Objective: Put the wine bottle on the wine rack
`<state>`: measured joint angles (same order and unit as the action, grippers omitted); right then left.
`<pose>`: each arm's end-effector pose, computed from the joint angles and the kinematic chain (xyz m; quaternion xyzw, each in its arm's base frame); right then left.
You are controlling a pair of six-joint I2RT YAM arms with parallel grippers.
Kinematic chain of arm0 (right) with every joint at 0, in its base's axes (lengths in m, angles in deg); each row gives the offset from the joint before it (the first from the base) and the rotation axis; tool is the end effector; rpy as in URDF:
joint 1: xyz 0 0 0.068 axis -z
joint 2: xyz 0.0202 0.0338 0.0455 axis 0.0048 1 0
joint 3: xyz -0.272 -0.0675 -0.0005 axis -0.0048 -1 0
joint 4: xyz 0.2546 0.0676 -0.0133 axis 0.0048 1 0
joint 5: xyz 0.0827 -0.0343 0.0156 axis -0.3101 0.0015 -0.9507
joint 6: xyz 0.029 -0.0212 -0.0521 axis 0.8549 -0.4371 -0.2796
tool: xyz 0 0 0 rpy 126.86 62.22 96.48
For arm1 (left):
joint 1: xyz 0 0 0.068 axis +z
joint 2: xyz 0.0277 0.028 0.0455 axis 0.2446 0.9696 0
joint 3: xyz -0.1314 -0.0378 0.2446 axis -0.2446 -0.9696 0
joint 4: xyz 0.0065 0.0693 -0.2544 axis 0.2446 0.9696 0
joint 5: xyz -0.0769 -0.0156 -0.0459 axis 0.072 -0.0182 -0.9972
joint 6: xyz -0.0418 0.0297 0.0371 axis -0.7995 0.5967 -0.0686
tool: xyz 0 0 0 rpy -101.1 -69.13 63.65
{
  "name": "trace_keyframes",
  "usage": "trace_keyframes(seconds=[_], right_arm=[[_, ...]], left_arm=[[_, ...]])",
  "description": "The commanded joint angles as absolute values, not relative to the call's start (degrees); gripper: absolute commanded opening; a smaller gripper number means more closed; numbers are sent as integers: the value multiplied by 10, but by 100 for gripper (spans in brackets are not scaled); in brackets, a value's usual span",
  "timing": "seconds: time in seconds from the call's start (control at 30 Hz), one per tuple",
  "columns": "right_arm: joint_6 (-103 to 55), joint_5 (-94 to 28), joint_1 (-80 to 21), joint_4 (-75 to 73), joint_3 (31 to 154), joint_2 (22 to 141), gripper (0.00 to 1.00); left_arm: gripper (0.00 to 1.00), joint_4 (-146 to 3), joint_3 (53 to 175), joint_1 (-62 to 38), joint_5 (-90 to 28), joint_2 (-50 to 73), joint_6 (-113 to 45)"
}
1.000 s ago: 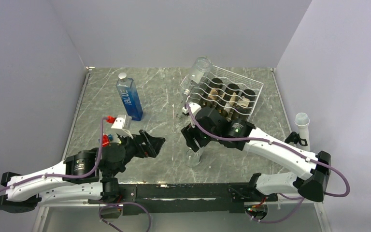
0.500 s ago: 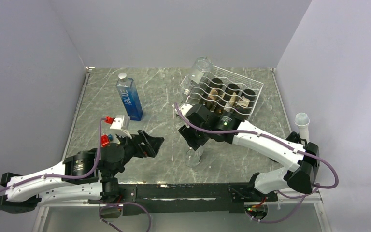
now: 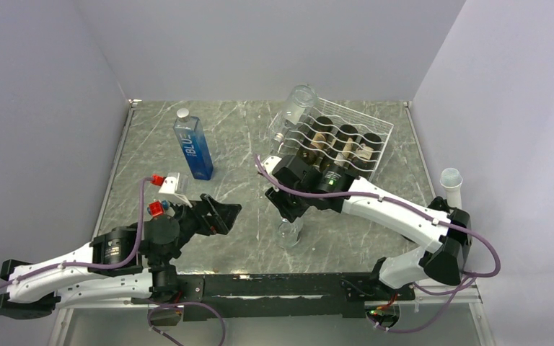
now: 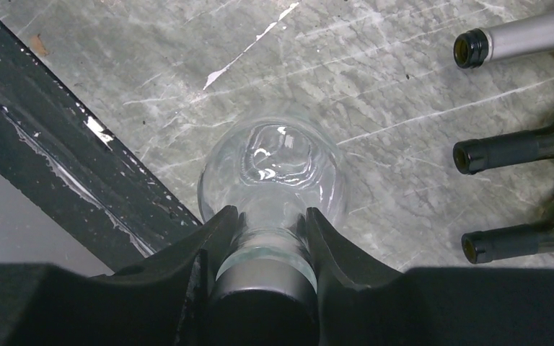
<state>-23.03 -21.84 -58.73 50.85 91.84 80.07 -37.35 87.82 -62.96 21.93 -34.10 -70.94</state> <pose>0.1549 0.2461 0.3170 -0.4011 0.8708 0.1279 0.2540 0.0578 -0.1004 0.3444 -0.0381 0.7744 -0.3557 0.5218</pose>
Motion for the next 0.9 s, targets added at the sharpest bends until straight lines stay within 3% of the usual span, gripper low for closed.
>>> trace_keyframes(seconds=[0.0, 0.5, 0.87], right_arm=[[-240, -186, -589, 531, 937, 810, 0], [-366, -21, -593, 546, 1066, 742, 0], [-447, 70, -586, 564, 1167, 776, 0]], left_arm=[[99, -381, 877, -632, 224, -348, -705], [99, -380, 887, -632, 223, -346, -694], [99, -381, 887, -632, 223, -351, -695]])
